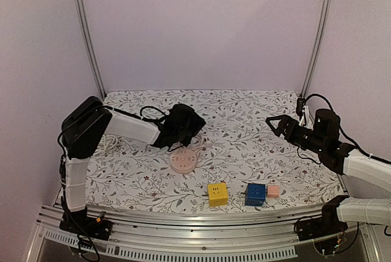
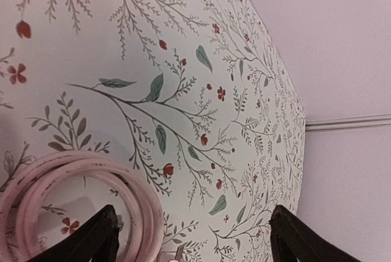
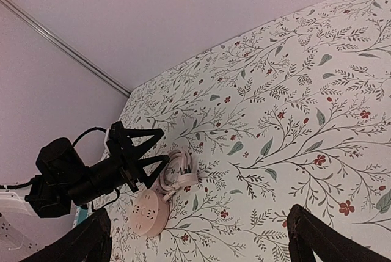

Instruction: Insert the plug

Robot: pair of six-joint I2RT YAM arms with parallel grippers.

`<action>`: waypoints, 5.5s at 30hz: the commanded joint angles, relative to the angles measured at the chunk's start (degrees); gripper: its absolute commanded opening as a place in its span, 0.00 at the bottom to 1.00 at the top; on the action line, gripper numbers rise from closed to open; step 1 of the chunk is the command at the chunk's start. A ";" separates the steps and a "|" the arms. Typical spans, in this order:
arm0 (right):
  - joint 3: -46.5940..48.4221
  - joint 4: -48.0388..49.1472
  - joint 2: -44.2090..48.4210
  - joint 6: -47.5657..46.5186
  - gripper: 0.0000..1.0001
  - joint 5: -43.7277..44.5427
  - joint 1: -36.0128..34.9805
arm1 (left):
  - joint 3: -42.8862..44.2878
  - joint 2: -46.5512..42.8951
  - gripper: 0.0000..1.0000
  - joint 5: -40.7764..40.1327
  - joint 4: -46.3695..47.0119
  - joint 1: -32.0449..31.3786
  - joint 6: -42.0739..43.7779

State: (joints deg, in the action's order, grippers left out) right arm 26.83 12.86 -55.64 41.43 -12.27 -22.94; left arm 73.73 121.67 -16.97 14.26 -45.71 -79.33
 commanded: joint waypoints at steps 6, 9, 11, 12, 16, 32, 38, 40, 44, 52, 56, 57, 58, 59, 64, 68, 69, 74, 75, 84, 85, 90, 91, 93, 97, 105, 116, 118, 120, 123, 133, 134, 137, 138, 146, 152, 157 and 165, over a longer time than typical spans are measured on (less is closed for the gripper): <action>1.31 -0.73 -0.71 -0.84 0.99 0.14 -0.33 | -1.11 -9.37 0.87 0.48 -2.49 0.28 17.16; 1.17 -0.71 -0.87 -0.99 0.99 0.22 -0.35 | -3.89 -13.38 0.89 4.18 -0.74 0.07 27.85; 0.81 -0.45 -0.88 -1.20 0.99 0.66 -0.35 | -6.92 -17.08 0.89 5.94 -1.11 -0.34 35.21; 0.64 -0.05 -0.88 -1.18 0.99 1.10 -0.34 | -8.85 -19.90 0.89 5.86 -1.30 -0.67 38.45; 0.42 0.67 -2.09 -1.35 0.99 5.34 -0.78 | -19.06 -30.21 0.89 4.45 -0.77 -2.02 49.33; 10.02 -5.83 -10.89 -9.65 0.99 4.74 -15.89 | -38.34 -50.74 0.91 11.16 -6.39 -15.20 68.93; 10.32 -12.64 -8.00 -7.91 0.99 7.04 -19.87 | -41.72 -50.80 0.99 17.51 -1.85 -17.91 72.58; 9.55 -15.27 -7.04 -6.35 0.99 7.14 -20.71 | -41.56 -49.22 1.00 18.55 -1.04 -19.04 74.13; 6.59 -15.85 -4.06 -4.77 0.99 4.98 -21.21 | -40.25 -44.48 0.99 17.56 -0.61 -21.99 77.56; 4.50 -18.13 0.77 -5.32 0.99 2.10 -21.46 | -37.90 -34.96 0.98 22.67 2.81 -22.67 83.89; 4.13 -19.21 1.79 -6.09 0.99 2.30 -21.52 | -35.98 -31.55 0.97 24.11 4.08 -22.75 85.57; 3.99 -19.29 2.08 -6.16 0.99 2.34 -21.47 | -35.48 -31.03 0.97 24.31 4.11 -22.69 85.91; 3.87 -19.25 2.26 -6.14 0.99 2.34 -21.50 | -35.04 -30.67 0.97 24.59 4.06 -22.68 86.21; 3.73 -19.27 2.43 -6.17 0.99 2.32 -21.50 | -34.60 -30.31 0.97 24.92 3.96 -22.74 86.45; 3.42 -19.27 2.64 -6.36 0.99 2.08 -21.45 | -32.05 -27.44 0.97 25.94 2.83 -22.76 87.13; 3.23 -18.97 2.56 -6.36 0.99 1.91 -21.46 | -30.07 -24.79 0.97 26.55 2.33 -22.75 87.09; 3.15 -18.94 2.55 -6.36 0.99 1.91 -21.47 | -29.59 -24.31 0.97 26.53 2.17 -22.75 87.14; 2.97 -18.71 2.55 -6.43 0.99 1.73 -21.52 | -27.60 -22.53 0.96 26.10 1.11 -22.75 87.62; 2.92 -18.69 2.51 -6.37 0.99 1.73 -21.53 | -27.26 -22.25 0.95 26.10 0.81 -22.75 87.78; 2.77 -18.58 2.45 -6.36 0.99 1.46 -21.52 | -25.92 -19.76 0.91 26.51 -0.92 -22.75 88.12; 2.71 -18.47 2.46 -6.36 0.99 1.46 -21.49 | -25.92 -19.61 0.91 26.35 -0.97 -22.75 88.20; 2.64 -18.36 2.31 -6.36 0.99 1.46 -21.59 | -25.92 -19.22 0.87 26.13 -0.90 -22.75 88.29; 2.62 -18.30 2.29 -6.36 0.99 1.46 -21.60 | -25.99 -19.21 0.85 26.09 -0.78 -22.75 88.29; 2.57 -18.23 2.24 -6.32 0.99 1.47 -21.53 | -26.14 -19.19 0.79 26.13 -0.35 -22.75 88.38; 2.49 -18.12 2.20 -6.23 0.99 1.46 -21.56 | -25.97 -18.50 0.69 26.00 -0.01 -22.75 88.56; 2.44 -17.40 1.61 -5.85 0.99 1.54 -21.60 | -27.48 -19.19 0.42 27.01 2.77 -22.75 88.38; 3.93 -13.48 1.42 -0.99 0.99 0.69 -22.19 | -36.89 -31.83 0.24 34.56 16.88 -19.82 79.89; 4.67 -11.07 0.81 -1.55 0.99 -6.64 -22.22 | -39.46 -34.55 0.24 36.31 19.73 -19.42 78.64; 6.07 -10.92 -0.49 -0.92 0.99 -10.42 -22.20 | -41.06 -36.71 0.23 36.26 20.61 -19.41 77.82; 8.98 -12.83 -3.97 0.80 0.99 -14.54 -22.27 | -43.50 -39.40 0.21 36.33 22.89 -19.12 76.74; 16.17 -18.47 -13.05 1.46 0.99 -23.62 -30.68 | -48.37 -41.57 0.18 38.60 30.12 -17.66 75.51; 16.49 -18.64 -13.35 1.94 0.99 -23.78 -31.40 | -48.78 -41.66 0.18 38.69 31.01 -17.58 75.31; 17.20 -19.22 -14.04 3.16 0.99 -23.30 -33.33 | -49.45 -41.73 0.17 38.76 32.40 -17.57 74.91; 17.62 -19.96 -14.27 3.29 0.99 -22.75 -33.85 | -49.59 -41.77 0.16 38.76 32.81 -17.57 74.85; 19.83 -22.57 -17.51 4.36 0.99 -20.91 -34.73 | -50.36 -43.14 0.15 39.19 33.17 -17.57 75.31; 21.73 -23.18 -20.45 4.19 0.99 -20.94 -36.40 | -50.49 -43.31 0.15 39.34 33.12 -17.57 75.87; 23.85 -23.10 -23.18 4.15 0.99 -20.80 -38.13 | -50.69 -43.48 0.15 39.09 33.15 -17.57 76.07; 25.19 -22.72 -24.72 4.83 0.99 -20.34 -38.84 | -50.97 -43.71 0.15 38.20 32.94 -17.66 76.66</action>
State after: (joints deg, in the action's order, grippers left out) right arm 50.33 -9.52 -79.37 45.45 -33.34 -61.23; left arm 23.40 79.35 21.80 44.31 -64.05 -3.64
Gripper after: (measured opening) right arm 0.989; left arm 0.620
